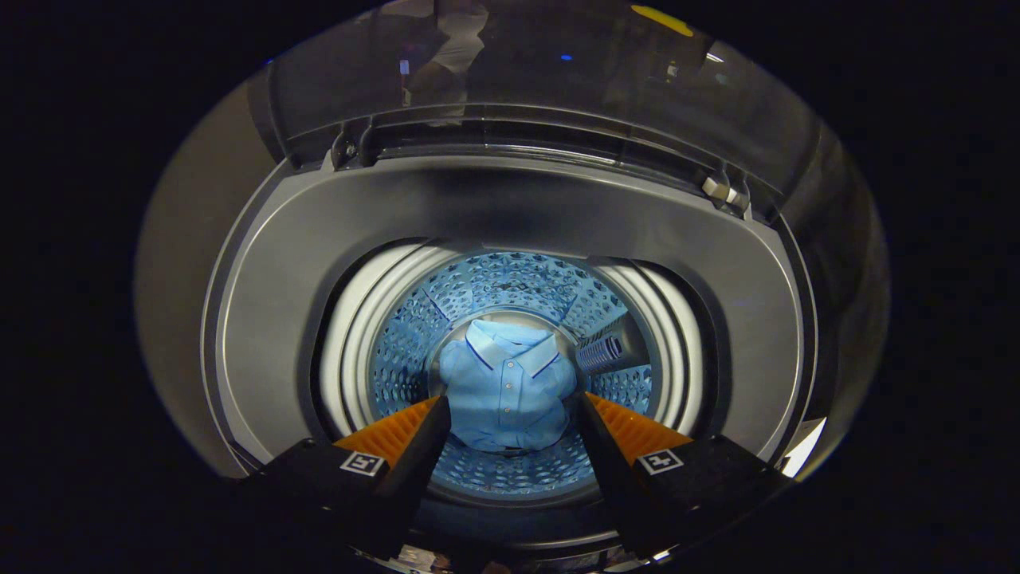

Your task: Put the clothes into the washing machine and then close the washing machine lid.

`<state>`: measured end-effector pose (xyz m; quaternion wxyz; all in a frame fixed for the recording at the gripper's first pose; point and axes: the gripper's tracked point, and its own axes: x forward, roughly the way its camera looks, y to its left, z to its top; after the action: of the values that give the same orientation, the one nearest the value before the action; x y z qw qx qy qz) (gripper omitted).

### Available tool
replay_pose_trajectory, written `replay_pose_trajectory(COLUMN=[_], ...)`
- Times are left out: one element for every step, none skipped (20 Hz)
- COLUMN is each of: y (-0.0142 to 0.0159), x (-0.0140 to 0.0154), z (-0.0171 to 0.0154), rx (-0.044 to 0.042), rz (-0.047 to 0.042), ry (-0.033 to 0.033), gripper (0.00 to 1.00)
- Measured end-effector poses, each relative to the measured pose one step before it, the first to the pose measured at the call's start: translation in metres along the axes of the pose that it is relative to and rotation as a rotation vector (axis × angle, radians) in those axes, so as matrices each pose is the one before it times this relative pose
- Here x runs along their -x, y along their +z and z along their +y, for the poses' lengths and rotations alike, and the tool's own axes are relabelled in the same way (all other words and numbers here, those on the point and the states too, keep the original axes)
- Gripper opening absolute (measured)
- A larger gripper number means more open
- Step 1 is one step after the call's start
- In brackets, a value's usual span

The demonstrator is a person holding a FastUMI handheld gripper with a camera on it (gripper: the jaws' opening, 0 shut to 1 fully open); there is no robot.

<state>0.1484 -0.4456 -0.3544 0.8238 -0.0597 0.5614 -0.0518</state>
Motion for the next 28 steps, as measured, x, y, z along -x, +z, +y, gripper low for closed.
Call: replay_pose_trajectory(y=[0.00103,0.00086,0.00258,0.00497,0.00719,0.00792,0.01084,0.01163,0.01500,0.01330,0.01539,0.01613,0.01345,0.01519,0.01730,0.01537,0.01722,0.01995,0.01486,0.01654,0.01627,0.01129,0.01340,0.01205,0.01210,0.00634,0.00932,0.00904], x=[0.00230,0.00330,0.00488,0.00573,0.00678,0.00880,0.00945,0.01051,0.01149,0.01204,0.01157,0.01294,0.01002,0.01090,0.00962,0.00830,0.00896,0.00640,0.00516,0.00533,0.00093,0.00327,-0.00039,-0.00100,-0.00256,0.00092,-0.00209,-0.00389], z=[0.00128,-0.00015,-0.00060,0.00034,0.00036,-0.00040,-0.00098,-0.00027,-0.00125,-0.00233,-0.00159,-0.00177,-0.00203,-0.00115,-0.00127,-0.00132,-0.00162,-0.00253,-0.00177,-0.00216,-0.00541,0.00086,-0.00147,0.00068,0.00092,0.00068,-0.00082,-0.00018], rx=[-0.00274,-0.00078,-0.00101,-0.00244,-0.00755,-0.00977,-0.01042,-0.01216,-0.00845,-0.00580,-0.00433,-0.00321,0.00079,-0.00074,-0.00076,-0.00478,-0.00962,-0.01636,-0.01363,-0.01068,-0.00955,-0.00036,0.00263,-0.00260,-0.00422,-0.00317,-0.00123,-0.00207], rz=[-0.00529,-0.00437,-0.00678,-0.01887,-0.01928,-0.02022,-0.02638,-0.03079,-0.03480,-0.03125,-0.03207,-0.03096,-0.02298,-0.02389,-0.03001,-0.02227,-0.03150,-0.03363,-0.02259,-0.02501,-0.02367,-0.01757,-0.01196,-0.00998,-0.01429,-0.01394,-0.01037,-0.00448], ry=[0.00546,-0.00046,-0.00124,0.00293,0.00211,-0.00018,-0.00261,-0.00134,-0.00203,-0.00668,-0.00071,-0.00414,-0.00248,-0.00325,-0.00064,-0.00264,0.00161,-0.00323,-0.00278,-0.00235,0.00115,-0.00174,-0.00321,0.00531,0.00366,0.00462,-0.00113,0.00068], gripper=[0.99,0.99,0.99,0.99,0.99,0.99,0.99,0.99,0.99,0.99,0.99,0.99,0.99,0.99,0.99,0.99,0.99,0.99,0.99,0.99,0.99,0.99,0.99,0.99,0.99,0.99,0.99,0.98])
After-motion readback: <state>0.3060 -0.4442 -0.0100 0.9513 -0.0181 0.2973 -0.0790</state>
